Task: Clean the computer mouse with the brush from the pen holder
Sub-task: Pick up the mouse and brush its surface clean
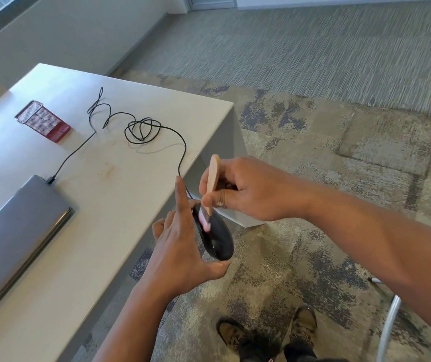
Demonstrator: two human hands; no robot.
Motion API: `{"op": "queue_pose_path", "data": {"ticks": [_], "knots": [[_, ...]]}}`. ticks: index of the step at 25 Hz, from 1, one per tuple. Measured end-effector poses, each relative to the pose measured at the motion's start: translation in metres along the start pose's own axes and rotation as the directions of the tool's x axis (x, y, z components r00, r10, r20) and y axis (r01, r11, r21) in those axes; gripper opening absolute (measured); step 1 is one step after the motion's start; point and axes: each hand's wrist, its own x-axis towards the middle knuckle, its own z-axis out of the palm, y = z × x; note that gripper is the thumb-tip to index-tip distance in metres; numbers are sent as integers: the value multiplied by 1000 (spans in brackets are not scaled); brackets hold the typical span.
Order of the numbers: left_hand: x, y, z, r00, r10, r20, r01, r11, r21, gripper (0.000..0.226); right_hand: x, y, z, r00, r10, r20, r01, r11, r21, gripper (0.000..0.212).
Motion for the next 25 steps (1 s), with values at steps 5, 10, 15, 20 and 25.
{"op": "queue_pose_path", "data": {"ticks": [5, 10, 15, 20, 25], "knots": [[-1, 0, -2, 1000, 9, 8, -9, 999, -39, 168, 1, 8, 9, 996, 4, -88, -5, 1000, -12, 9], [-3, -1, -3, 1000, -8, -12, 7, 998, -56, 167, -6, 19, 2, 996, 79, -45, -80, 996, -29, 13], [-1, 1, -4, 1000, 1, 9, -1, 999, -44, 165, -4, 14, 7, 985, -1, -171, 11, 998, 58, 10], [-1, 1, -4, 998, -22, 53, 24, 999, -43, 170, 4, 7, 16, 994, -83, -67, 78, 995, -68, 16], [-1, 2, -6, 998, 9, 59, -8, 1000, -15, 167, 1, 5, 12, 990, 25, 136, -24, 1000, -11, 20]]}}
